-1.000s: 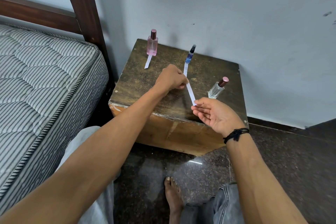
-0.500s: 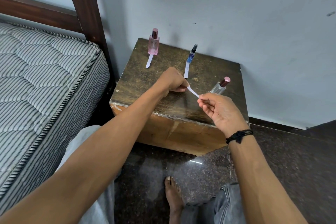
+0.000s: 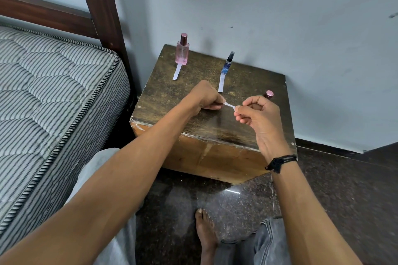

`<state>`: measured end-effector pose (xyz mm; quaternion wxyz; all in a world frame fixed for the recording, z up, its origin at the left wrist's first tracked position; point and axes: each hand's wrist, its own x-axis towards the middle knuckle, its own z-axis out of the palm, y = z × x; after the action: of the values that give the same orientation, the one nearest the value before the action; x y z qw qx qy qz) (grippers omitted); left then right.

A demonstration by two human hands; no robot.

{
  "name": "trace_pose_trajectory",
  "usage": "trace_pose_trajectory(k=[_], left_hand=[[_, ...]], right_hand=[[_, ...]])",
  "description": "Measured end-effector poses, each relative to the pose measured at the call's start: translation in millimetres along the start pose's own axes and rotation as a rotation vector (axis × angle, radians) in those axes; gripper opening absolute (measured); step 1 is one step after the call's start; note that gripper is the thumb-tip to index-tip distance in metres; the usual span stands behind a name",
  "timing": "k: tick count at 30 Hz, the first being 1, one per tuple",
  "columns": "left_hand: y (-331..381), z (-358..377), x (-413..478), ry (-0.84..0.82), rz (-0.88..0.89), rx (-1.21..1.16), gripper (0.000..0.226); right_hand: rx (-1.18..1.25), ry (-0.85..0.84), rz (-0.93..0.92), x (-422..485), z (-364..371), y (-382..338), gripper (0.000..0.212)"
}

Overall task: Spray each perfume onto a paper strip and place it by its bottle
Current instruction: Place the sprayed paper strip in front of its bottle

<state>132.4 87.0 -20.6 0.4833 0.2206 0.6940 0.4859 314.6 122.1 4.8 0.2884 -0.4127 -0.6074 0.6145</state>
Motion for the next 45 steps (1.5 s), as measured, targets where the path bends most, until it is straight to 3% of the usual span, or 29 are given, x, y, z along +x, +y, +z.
trace_pose_trajectory(k=[10,18,31,37,45], left_hand=[[9,-7,-2,0.047,0.158,0.071,0.008],[21,-13,-9,0.057,0.369,0.229,0.003],[15,-12,-6,0.093,0.38,0.25,0.003],[18,-11,-8,0.04,0.365,0.181,0.004],[25,-14,-14,0.035,0.4,0.141,0.01]], right_hand=[[-0.218,-0.07,0.195,4,-2,10,0.027],[-0.229,-0.046,0.158,6,7,15,0.026],[-0.23,-0.024,-0.02,3,5,10,0.024],[-0.287,-0.047,0.099,5,6,20,0.026],[-0.3,-0.031,0.039,8,9,22,0.024]])
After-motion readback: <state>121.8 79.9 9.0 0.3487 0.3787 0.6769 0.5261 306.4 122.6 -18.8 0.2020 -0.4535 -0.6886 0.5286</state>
